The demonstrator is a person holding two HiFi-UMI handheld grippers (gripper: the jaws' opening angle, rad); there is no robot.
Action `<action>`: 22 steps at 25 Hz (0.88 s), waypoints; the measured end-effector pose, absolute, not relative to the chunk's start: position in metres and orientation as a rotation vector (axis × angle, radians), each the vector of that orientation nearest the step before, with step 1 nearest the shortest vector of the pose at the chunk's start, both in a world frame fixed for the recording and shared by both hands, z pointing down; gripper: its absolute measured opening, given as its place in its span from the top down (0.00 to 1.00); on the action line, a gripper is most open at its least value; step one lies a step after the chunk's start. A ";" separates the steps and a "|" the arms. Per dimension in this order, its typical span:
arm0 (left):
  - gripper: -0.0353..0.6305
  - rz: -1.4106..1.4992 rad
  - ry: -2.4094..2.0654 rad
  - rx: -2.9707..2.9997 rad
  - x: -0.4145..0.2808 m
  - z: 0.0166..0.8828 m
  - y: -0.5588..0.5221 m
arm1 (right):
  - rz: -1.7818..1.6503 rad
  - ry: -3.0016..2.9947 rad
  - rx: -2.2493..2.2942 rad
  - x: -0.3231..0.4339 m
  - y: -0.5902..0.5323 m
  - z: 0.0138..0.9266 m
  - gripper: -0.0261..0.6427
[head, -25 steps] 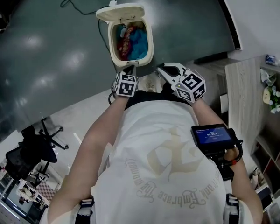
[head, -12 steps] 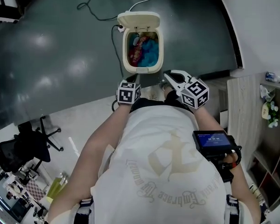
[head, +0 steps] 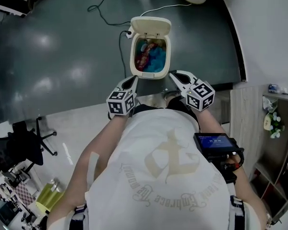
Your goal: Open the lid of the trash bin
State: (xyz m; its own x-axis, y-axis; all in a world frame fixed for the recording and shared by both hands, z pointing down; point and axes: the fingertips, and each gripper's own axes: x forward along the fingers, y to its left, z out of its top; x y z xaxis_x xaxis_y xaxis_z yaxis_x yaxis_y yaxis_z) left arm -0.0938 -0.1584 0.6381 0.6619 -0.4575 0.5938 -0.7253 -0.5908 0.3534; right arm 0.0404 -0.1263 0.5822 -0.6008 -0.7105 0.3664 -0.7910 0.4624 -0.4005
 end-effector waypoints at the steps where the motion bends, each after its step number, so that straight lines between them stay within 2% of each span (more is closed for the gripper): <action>1: 0.92 0.579 -0.921 2.301 -0.096 0.631 -0.159 | 0.807 -2.566 1.325 0.040 -0.128 0.578 0.95; 10: 0.93 0.393 -0.946 2.354 -0.106 0.582 -0.150 | 0.744 -2.634 1.295 0.033 -0.127 0.548 0.95; 22: 0.92 0.343 -0.949 2.403 -0.106 0.569 -0.146 | 0.721 -2.638 1.327 0.041 -0.116 0.543 0.95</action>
State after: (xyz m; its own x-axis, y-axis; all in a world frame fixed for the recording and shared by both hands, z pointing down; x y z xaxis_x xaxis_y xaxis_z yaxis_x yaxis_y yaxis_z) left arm -0.1063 -0.1463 0.5689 0.7209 -0.5576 0.4115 -0.6918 -0.6133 0.3811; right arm 0.0408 -0.1155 0.5434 -0.6146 -0.7317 0.2949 -0.7800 0.5076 -0.3660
